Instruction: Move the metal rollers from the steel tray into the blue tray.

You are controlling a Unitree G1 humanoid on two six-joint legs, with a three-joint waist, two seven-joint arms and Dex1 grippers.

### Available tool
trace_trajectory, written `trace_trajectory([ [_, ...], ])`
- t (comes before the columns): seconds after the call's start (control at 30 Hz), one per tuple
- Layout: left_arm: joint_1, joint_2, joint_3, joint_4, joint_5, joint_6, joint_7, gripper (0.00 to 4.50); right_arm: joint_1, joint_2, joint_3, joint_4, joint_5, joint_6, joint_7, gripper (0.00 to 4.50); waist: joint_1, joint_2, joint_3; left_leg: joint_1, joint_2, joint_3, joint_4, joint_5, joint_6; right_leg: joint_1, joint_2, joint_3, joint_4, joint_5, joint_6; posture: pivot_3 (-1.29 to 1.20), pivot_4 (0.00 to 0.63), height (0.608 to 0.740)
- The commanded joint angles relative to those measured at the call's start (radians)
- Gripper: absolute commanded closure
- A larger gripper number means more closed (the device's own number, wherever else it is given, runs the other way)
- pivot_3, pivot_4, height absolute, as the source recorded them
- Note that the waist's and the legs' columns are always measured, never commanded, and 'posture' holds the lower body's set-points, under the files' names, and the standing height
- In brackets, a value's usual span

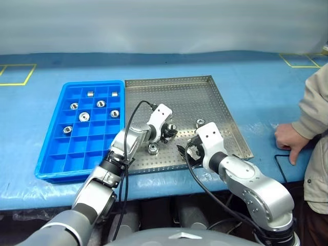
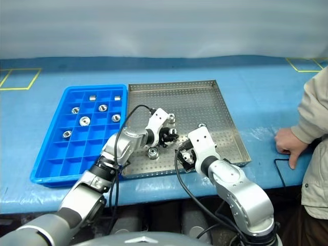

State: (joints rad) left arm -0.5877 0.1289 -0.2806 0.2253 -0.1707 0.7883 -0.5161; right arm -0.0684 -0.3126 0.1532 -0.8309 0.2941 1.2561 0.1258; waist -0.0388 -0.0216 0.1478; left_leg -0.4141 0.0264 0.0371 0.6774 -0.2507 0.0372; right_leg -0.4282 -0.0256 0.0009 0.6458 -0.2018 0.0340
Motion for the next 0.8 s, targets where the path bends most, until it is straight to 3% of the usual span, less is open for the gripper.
trace_trajectory([
  [0.03,0.025,0.007,0.123,-0.164,-0.045,0.061,0.062,2.82,-0.037,0.005,0.021,-0.013,0.002,-0.004,0.005,0.00,0.000,0.000,0.000,0.000,0.000,0.000,0.000,0.000,0.000,0.000,0.000,0.000,0.000,0.000,0.000,-0.05,0.150,0.740],
  [0.37,0.337,0.119,0.372,-0.703,0.037,0.097,0.309,2.82,-0.175,-0.013,0.162,0.128,-0.008,-0.110,0.090,0.00,0.029,0.001,0.001,0.000,0.000,-0.001,0.000,0.000,0.000,0.000,-0.001,-0.001,0.000,0.001,0.001,0.09,0.150,0.740],
  [0.57,0.512,0.171,0.393,-0.868,0.097,0.183,0.384,2.82,-0.221,-0.041,0.241,0.199,-0.013,-0.254,0.197,0.00,0.065,0.000,0.001,0.000,0.000,-0.001,0.000,0.000,0.000,0.001,-0.002,-0.002,-0.001,0.000,-0.001,0.16,0.150,0.740],
  [0.8,0.609,0.105,0.461,-0.937,0.111,0.258,0.472,2.82,-0.228,-0.040,0.266,0.226,-0.004,-0.348,0.289,0.00,0.090,0.000,0.001,0.000,0.000,-0.002,0.000,0.000,0.000,0.002,-0.002,-0.003,-0.001,0.000,-0.001,0.19,0.150,0.740],
])
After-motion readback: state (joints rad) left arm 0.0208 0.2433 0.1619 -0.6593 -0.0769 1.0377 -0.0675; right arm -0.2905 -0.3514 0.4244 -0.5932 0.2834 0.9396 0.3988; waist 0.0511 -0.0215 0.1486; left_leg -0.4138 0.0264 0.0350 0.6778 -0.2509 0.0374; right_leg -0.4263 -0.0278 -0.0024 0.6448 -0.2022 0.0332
